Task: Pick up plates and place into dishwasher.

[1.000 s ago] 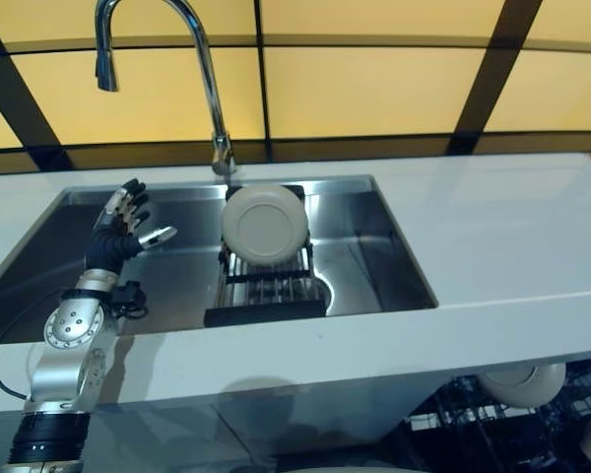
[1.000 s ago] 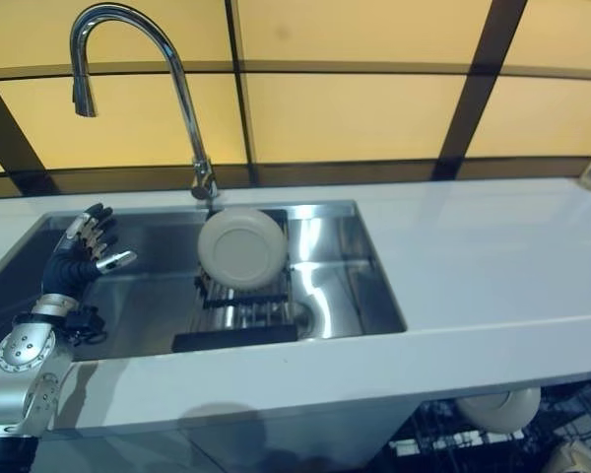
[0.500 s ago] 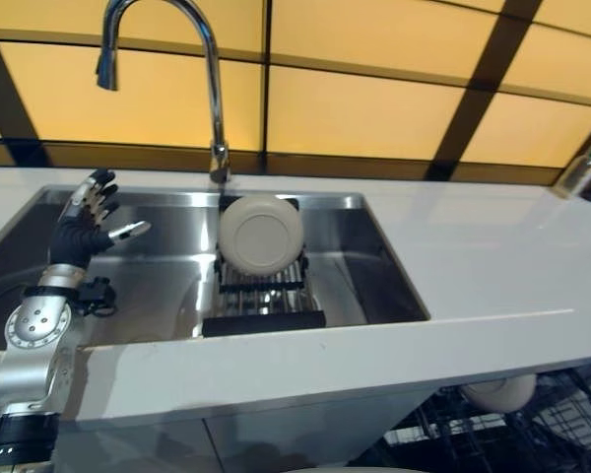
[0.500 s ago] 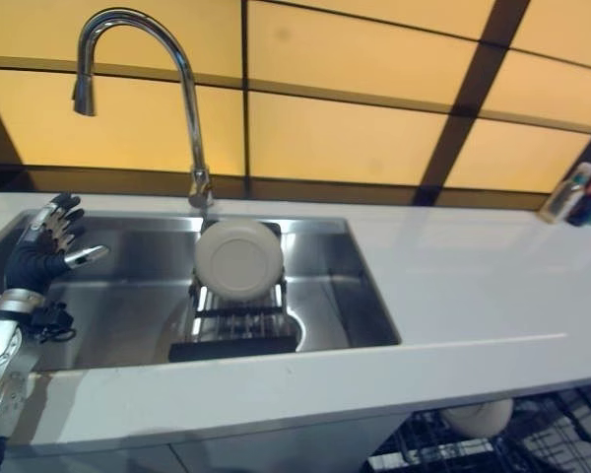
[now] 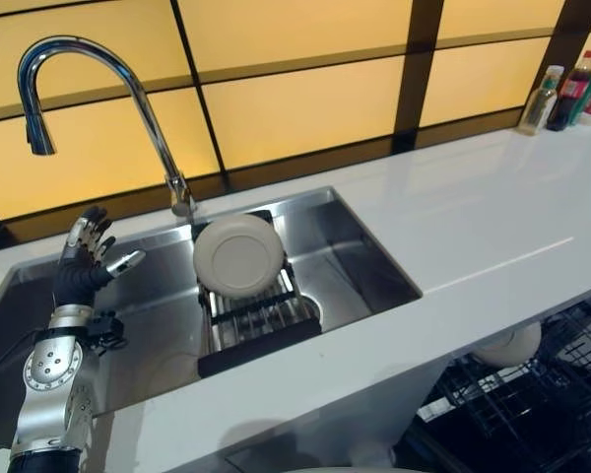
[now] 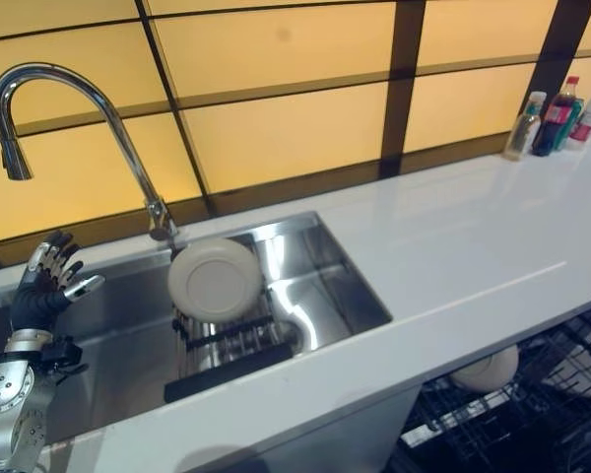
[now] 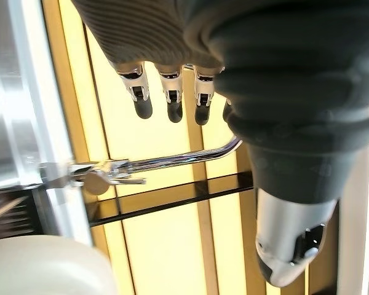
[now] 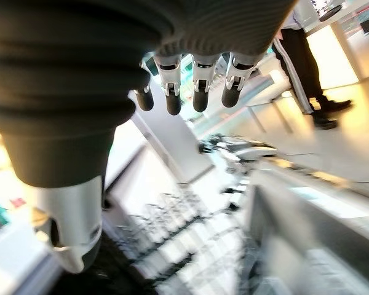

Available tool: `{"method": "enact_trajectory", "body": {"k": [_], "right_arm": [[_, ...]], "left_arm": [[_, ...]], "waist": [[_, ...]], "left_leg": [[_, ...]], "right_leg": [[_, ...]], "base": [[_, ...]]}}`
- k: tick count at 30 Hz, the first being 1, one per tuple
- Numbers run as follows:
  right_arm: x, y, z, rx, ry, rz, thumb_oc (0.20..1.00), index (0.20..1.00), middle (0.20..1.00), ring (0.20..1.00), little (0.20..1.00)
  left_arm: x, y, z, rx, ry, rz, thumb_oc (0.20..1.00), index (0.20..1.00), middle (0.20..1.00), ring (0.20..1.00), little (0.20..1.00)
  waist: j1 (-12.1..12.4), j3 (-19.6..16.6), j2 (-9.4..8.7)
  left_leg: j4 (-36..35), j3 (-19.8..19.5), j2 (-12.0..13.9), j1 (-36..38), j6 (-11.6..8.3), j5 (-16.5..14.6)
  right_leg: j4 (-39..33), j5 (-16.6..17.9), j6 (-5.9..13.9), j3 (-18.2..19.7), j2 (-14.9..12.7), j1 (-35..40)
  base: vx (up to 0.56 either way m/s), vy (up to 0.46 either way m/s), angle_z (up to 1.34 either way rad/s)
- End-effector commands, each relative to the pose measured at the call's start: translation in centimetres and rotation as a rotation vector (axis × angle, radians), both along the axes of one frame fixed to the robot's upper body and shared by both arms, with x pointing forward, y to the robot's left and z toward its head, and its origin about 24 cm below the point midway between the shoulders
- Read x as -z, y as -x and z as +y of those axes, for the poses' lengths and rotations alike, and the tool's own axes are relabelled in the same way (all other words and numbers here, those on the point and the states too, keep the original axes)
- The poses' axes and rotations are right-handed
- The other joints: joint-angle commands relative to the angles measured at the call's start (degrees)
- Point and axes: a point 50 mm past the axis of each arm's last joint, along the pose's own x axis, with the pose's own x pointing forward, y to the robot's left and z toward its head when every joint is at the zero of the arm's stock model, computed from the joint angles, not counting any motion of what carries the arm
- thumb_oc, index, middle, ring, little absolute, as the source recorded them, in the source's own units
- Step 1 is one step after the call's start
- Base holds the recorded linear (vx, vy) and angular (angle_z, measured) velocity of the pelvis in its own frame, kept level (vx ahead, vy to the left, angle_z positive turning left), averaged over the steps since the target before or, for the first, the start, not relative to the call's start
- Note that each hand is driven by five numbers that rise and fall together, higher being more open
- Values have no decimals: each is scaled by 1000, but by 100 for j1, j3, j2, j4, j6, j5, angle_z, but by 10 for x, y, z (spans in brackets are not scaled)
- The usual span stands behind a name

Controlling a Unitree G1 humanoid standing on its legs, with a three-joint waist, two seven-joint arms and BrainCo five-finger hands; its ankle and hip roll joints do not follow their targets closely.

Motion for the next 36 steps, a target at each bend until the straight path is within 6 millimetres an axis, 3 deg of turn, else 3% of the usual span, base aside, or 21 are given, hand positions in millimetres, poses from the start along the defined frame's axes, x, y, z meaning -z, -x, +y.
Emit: {"method": "enact_trajectory", "body": {"k": [1,2,3,6,11,17,28,36], "right_arm": [[-82,-38,28,-47,397,-490,1000,1000,1000,1000,1000],[-89,-42,34,-65,438,-546,1000,1000,1000,1000,1000],[-111,-54,55,-133,540,-668,1000,1000,1000,1000,1000],[-132,-69,83,-296,626,-783,1000,1000,1000,1000,1000],[-150,-85,118,-587,647,-857,1000,1000,1000,1000,1000],[-153,-102,147,-875,585,-835,1000,1000,1000,1000,1000],[-145,-124,173,-1082,510,-691,1000,1000,1000,1000,1000],[-135,-130,181,-1123,478,-654,1000,1000,1000,1000,1000]], "left_arm": [[-24,-7,6,-31,-41,-115,1000,1000,1000,1000,1000],[-24,-9,4,-28,-37,-116,1000,1000,1000,1000,1000],[-19,-14,-5,-8,-25,-111,1000,1000,1000,1000,1000],[-20,-20,-13,12,-26,-102,1000,1000,1000,1000,1000],[-24,-26,-22,40,-91,-101,1000,1000,1000,1000,1000],[-35,-32,-28,53,-301,-92,1000,1000,1000,1000,1000],[-48,-48,-27,33,-645,-8,1000,1000,1000,1000,1000],[-46,-47,-23,32,-685,1,1000,1000,1000,1000,1000]], "waist": [[133,-87,-407],[147,-96,-392],[225,-123,-329],[331,-186,-291],[435,-245,-316],[561,-267,-387],[673,-258,-439],[769,59,-512]], "left_leg": [[499,-99,-104,-357,227,-339],[495,-100,-109,-370,228,-338],[498,-149,-128,-381,221,-362],[477,-205,-143,-408,197,-353],[457,-278,-118,-442,140,-310],[376,-445,-59,-484,35,-182],[463,-662,76,-636,-181,-9],[2438,-761,-92,-1516,-140,26]], "right_leg": [[-380,-106,144,2,-8,329],[-385,-101,145,-4,-14,313],[-394,-121,156,-38,-40,321],[-449,-147,154,-116,-71,351],[-507,-215,102,-266,-80,437],[-552,-277,16,-460,-41,501],[-577,-333,-142,-719,40,504],[-457,-293,-308,-666,82,498]], "base": [[-14,22,-3],[19,53,-3],[22,43,-4],[39,15,2],[36,-31,8],[29,-82,23],[19,-122,18],[-3,-109,0]]}}
